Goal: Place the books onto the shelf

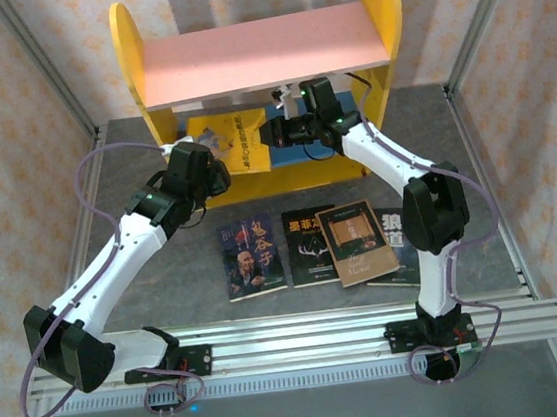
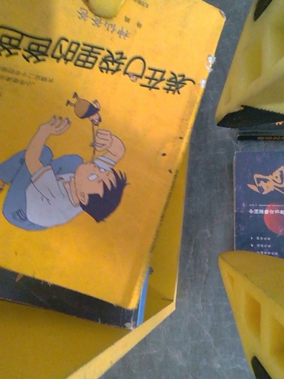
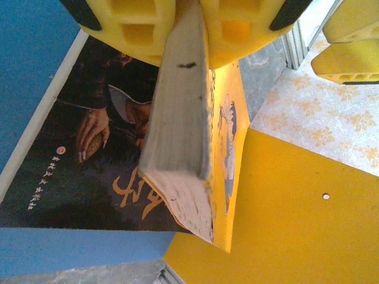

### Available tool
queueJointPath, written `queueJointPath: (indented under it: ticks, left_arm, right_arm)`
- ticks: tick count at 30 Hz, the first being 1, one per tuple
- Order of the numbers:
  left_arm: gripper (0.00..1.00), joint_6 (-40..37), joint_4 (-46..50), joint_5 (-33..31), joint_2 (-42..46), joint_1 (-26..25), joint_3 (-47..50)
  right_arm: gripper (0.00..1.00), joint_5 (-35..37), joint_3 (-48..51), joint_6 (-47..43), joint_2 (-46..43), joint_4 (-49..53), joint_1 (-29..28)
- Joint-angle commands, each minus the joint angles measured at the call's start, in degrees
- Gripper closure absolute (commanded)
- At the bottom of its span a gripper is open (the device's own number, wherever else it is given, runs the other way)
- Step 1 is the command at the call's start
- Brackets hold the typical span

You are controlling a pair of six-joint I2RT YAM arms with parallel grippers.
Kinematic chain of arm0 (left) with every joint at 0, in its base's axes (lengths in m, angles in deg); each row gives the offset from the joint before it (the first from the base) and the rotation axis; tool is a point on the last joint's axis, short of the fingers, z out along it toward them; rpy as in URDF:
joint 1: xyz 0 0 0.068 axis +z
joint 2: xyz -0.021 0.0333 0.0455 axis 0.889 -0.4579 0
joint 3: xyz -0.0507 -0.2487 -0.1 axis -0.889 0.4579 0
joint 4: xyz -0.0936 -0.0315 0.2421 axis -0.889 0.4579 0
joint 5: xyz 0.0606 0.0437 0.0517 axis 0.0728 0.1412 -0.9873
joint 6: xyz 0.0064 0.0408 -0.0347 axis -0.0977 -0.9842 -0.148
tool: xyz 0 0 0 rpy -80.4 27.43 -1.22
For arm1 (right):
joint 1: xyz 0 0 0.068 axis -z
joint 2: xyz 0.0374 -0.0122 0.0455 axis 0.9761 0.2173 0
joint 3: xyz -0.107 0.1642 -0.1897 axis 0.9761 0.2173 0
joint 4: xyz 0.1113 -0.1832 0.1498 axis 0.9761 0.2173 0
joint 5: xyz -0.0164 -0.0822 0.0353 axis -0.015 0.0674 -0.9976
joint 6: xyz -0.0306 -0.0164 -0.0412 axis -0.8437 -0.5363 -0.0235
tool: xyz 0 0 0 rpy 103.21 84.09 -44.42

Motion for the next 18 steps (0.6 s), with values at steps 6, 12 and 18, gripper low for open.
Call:
queueJointPath:
  ticks: [6, 12, 18]
  left_arm:
    - [0.42, -0.2, -4.4, -0.3, -2.8, 0.5, -1.8]
    - [0.42, 0.1, -6.5, -0.7, -4.2, 0.5, -0.7]
    - [0.42, -0.3, -7.3, -1.0, -5.6, 0.5, -0.8]
  right_arm:
    - [1.0, -3.3, -7.9, -2.2, 2.6, 1.4, 0.1]
    - [1.0, -2.4, -10.2, -1.3, 4.5, 1.3, 0.1]
    - [1.0, -2.0, -12.9, -0.9, 6.7, 2.2, 0.1]
